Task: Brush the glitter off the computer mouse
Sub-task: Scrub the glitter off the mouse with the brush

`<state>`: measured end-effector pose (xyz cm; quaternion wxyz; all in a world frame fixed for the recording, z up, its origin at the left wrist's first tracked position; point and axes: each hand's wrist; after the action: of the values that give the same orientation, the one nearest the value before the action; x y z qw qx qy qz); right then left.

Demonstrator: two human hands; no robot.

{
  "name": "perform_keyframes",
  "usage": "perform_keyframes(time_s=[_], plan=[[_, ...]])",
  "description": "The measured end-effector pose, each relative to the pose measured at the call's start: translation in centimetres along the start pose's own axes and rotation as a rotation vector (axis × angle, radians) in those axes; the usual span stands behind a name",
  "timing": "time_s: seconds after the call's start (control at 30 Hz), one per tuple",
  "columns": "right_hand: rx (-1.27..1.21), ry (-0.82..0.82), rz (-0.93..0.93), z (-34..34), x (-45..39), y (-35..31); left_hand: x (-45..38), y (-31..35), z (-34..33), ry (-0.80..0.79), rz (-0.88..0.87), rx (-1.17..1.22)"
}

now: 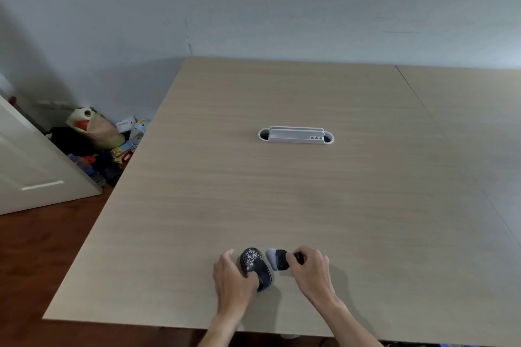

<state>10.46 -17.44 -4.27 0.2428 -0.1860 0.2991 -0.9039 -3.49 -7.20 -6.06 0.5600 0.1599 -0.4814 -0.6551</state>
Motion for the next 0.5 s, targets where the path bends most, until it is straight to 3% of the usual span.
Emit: perform_keyframes(time_s=[0.1,0.3,0.5], plan=[[-0.015,-0.052,0.052,-0.3,0.2,-0.3,1.9,0.2,-1.9,-0.006,0.117,-0.050],[0.050,-0.097,0.028,-0.6,0.1,-0.2,2.3,0.5,-3.7,0.062,0.077,-0.123],[0.031,-0.009,0.040,0.0,-0.3,-0.7,1.8,0.2,-3.4,0.043,0.014,-0.212]])
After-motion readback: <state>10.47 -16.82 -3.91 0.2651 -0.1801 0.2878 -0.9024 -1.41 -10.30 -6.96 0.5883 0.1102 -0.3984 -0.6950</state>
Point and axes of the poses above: each hand's wrist, its own x-axis away from the middle knuckle, its own z-axis out of the back of the hand, y = z × x, and after that the axes turned 8 degrees about x, right-handed
